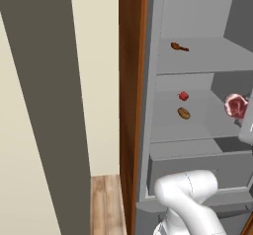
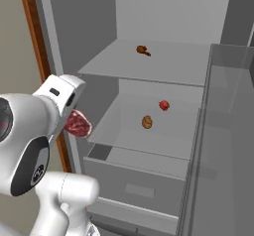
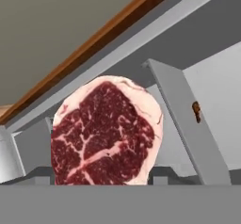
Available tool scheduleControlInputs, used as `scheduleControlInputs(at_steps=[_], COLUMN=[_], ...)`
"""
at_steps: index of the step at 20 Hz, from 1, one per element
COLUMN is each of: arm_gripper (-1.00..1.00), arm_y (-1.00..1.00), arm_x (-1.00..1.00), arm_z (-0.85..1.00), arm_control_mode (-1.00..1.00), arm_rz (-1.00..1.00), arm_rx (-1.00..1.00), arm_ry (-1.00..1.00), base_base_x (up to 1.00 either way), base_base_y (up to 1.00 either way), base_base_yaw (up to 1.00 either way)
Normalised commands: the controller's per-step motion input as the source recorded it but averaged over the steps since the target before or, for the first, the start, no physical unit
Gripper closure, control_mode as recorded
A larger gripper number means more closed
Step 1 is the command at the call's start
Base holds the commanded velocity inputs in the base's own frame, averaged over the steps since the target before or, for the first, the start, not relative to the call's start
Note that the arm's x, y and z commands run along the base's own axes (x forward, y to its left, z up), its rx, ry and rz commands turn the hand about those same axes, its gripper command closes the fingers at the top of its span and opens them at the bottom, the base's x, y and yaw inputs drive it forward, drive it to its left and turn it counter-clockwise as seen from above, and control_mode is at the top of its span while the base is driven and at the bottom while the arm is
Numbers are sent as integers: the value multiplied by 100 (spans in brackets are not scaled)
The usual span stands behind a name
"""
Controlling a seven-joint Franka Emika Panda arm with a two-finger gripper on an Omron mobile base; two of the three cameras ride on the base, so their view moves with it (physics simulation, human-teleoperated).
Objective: Transport the steak and potato to the fridge. Place the steak on the rack containing meat and place the potato on the rack containing the vegetable, ensuring meats and vegetables are on different racks.
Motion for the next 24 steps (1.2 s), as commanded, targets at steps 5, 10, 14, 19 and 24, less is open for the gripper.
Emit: scheduleControlInputs(at_steps=[5, 10, 14, 19, 24], arm_gripper=[100, 100, 100, 100, 100], arm_y=[0, 0, -13, -26, -39], arm_x=[-26, -2, 32, 64, 69], arm_z=[74, 62, 48, 12, 0], arm_control_mode=[-100, -100, -100, -100, -100], arm_rz=[0, 0, 0, 0, 3], arm_rx=[-1, -2, 0, 0, 0], arm_ry=[-19, -19, -10, -6, -10], base_base_x=[0, 0, 0, 0, 0], base_base_y=[0, 0, 0, 0, 0], base_base_yaw=[0, 0, 0, 0, 0])
